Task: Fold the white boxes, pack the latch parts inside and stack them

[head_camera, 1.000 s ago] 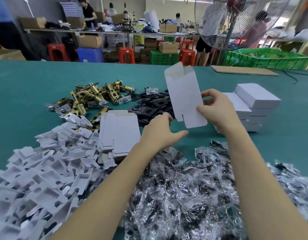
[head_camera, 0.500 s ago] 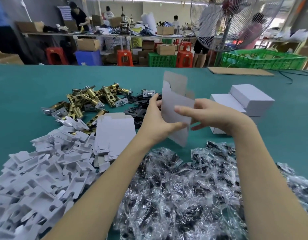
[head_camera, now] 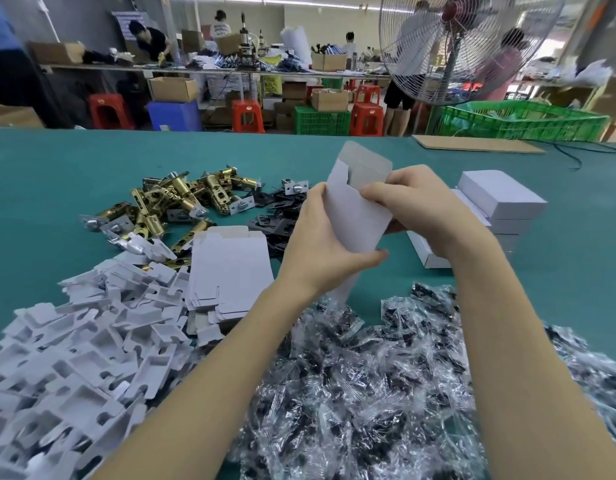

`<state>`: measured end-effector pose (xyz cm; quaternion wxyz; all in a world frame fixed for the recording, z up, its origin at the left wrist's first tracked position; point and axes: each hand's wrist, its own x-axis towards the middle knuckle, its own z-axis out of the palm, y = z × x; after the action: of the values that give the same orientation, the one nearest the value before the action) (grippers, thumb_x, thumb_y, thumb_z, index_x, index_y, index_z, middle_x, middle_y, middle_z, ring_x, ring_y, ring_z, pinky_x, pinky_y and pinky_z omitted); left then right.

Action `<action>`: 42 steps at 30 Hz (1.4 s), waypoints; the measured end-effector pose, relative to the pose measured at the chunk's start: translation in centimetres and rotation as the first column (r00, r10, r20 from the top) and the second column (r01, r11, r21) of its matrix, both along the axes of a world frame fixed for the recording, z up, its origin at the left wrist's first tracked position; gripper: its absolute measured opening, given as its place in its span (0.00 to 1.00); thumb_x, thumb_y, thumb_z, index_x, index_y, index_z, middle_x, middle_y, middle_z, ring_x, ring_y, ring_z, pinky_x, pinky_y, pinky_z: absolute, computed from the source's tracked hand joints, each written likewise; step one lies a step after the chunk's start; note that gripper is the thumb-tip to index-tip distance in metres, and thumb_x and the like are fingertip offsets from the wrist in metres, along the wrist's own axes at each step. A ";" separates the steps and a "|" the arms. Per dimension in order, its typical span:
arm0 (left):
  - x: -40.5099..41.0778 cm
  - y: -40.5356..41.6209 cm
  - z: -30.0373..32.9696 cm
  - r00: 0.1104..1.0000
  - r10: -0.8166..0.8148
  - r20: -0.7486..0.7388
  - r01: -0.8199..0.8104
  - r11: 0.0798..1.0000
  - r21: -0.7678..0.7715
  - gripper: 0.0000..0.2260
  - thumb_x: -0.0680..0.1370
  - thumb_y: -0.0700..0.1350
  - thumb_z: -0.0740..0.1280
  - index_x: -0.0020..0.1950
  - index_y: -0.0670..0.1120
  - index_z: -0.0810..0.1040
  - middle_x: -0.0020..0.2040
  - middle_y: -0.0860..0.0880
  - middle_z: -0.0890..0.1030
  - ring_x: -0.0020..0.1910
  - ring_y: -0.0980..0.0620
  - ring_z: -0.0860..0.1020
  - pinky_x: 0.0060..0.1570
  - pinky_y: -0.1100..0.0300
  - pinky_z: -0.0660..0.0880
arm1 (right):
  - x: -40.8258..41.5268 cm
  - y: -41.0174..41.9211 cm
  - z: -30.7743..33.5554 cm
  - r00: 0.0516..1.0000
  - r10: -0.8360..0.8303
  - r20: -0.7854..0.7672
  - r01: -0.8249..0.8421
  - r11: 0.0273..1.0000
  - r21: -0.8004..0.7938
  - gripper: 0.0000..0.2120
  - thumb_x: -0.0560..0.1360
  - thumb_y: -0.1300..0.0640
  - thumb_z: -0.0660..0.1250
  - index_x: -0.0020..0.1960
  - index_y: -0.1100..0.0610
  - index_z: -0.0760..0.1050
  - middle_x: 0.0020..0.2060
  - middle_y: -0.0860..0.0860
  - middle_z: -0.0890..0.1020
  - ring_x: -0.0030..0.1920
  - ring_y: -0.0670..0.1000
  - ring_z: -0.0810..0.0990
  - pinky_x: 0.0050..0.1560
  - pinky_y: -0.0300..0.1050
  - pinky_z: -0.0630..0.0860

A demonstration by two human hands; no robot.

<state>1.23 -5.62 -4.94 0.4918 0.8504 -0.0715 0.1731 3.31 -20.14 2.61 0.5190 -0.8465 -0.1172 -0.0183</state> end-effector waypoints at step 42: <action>0.8 5.7 2.1 0.940 -0.340 -0.031 0.296 0.857 -0.422 0.15 0.78 0.39 0.73 0.63 0.45 0.77 0.56 0.46 0.86 0.57 0.47 0.84 0.59 0.47 0.81 | 0.9 0.1 -3.5 0.946 0.034 0.321 -0.132 0.948 0.289 0.25 0.72 0.56 0.80 0.57 0.44 0.67 0.42 0.50 0.85 0.37 0.51 0.85 0.37 0.46 0.82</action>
<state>2.05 0.08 -2.85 0.6845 0.7118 -0.1472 0.0561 4.23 -20.06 -0.86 0.6192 -0.7363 -0.2295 -0.1477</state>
